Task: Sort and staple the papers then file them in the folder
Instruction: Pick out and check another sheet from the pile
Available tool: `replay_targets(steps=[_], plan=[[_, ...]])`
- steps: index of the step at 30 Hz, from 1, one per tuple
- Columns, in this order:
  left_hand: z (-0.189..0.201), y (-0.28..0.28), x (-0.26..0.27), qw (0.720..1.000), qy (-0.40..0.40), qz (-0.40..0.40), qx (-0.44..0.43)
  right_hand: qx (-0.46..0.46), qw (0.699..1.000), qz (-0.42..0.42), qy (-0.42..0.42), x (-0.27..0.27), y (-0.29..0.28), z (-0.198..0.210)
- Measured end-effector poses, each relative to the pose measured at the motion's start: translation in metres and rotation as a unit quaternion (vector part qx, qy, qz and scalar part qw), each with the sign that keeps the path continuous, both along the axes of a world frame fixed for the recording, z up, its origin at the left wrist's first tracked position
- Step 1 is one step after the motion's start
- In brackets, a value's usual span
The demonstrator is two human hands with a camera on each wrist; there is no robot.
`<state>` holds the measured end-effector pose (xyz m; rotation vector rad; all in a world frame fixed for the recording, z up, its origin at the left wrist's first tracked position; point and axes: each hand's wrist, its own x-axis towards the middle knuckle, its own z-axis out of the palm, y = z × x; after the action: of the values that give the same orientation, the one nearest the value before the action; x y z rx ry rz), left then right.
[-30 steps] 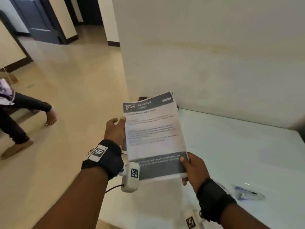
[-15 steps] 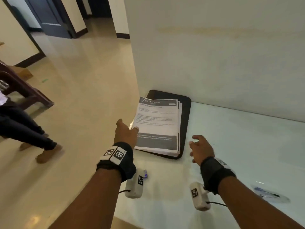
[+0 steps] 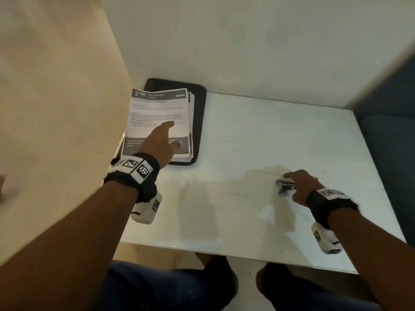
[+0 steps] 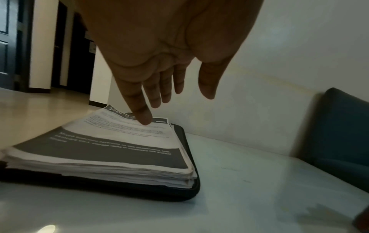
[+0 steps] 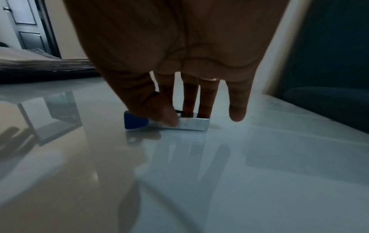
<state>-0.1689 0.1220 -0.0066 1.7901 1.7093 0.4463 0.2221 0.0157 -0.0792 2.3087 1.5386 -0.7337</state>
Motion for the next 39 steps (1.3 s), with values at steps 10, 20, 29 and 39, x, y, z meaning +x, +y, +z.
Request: replay_targets(steps=[10, 20, 29, 39], plan=[[-0.018, -0.014, -0.071, 0.979, 0.148, -0.026, -0.138, 0.068, 0.99, 0.094, 0.077, -0.149, -0.014, -0.002], [-0.06, -0.018, -0.086, 0.94, 0.25, -0.07, -0.222, 0.071, 0.973, 0.142, 0.17, -0.324, 0.018, -0.022], [-0.051, 0.006, -0.082, 0.964, 0.235, 0.051, -0.114, 0.085, 0.983, 0.082, 0.14, -0.255, 0.038, -0.004], [-0.064, 0.046, -0.095, 0.962, 0.107, 0.233, -0.096, 0.185, 0.969, 0.026, 0.161, -0.26, 0.124, -0.005]])
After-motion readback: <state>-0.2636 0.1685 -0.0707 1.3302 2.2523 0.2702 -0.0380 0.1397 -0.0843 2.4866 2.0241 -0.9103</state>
